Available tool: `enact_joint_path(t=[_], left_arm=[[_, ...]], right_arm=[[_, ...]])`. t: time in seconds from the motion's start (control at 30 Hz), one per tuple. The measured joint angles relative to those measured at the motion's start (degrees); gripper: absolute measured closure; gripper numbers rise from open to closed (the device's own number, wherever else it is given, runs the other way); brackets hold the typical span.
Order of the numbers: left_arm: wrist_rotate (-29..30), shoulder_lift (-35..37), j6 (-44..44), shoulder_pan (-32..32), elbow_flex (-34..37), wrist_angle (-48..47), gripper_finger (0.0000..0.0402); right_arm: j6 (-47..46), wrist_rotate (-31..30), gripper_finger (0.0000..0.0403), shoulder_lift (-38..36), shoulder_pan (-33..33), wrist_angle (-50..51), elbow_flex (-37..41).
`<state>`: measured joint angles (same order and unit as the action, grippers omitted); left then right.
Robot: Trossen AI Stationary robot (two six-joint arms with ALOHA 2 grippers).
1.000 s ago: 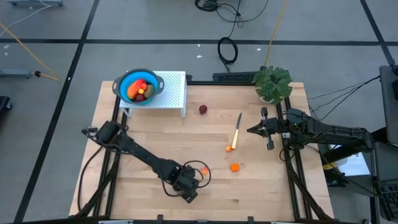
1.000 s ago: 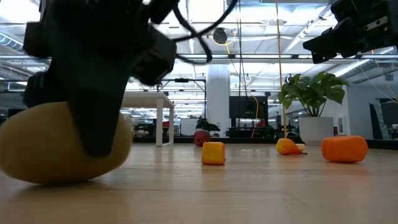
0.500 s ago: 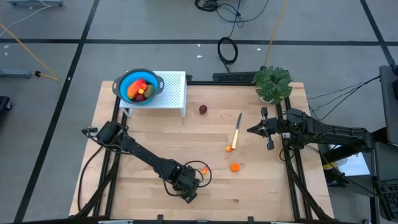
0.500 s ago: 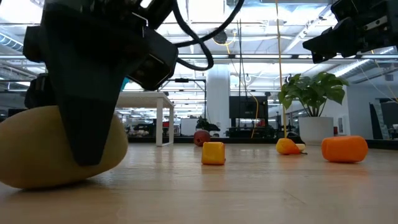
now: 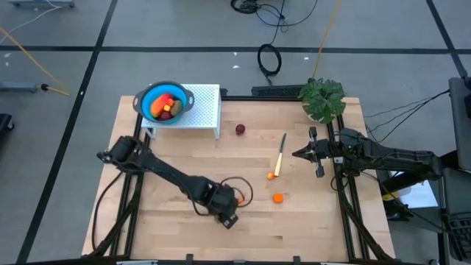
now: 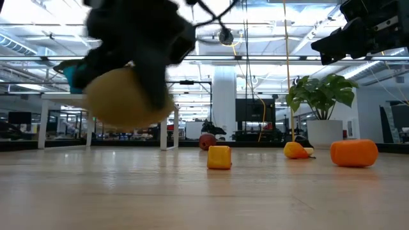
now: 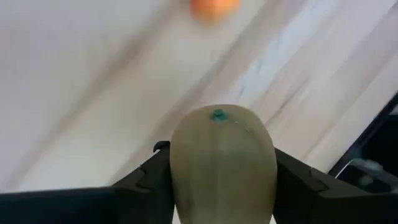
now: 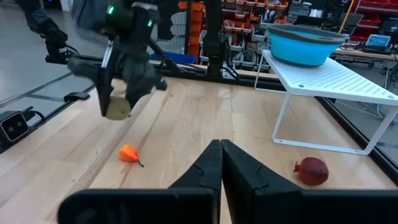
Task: Pick & Place Fruit
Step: Put the brown kiwi into the blue strainer bowl on the shelf
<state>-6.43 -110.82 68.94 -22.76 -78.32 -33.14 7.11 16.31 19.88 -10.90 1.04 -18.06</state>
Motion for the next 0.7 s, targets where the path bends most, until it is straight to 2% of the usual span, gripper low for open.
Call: enact_joint_path(t=[0.27, 0.47, 0.7], left_arm=[[14.9, 9.4, -4.2, 4.4, 0.0, 0.0, 0.0226], [23.2, 17.2, -7.2, 9.0, 0.0, 0.9, 0.0219], [30.8, 24.7, -13.1, 13.8, 0.0, 9.1, 0.022]], right_arm=[[0.0, 0.0, 0.0403, 0.0, 0.0, 0.0, 0.0], [0.0, 0.0, 0.0403, 0.0, 0.0, 0.0, 0.0], [0.0, 0.0, 0.0403, 0.0, 0.0, -0.4, 0.0]])
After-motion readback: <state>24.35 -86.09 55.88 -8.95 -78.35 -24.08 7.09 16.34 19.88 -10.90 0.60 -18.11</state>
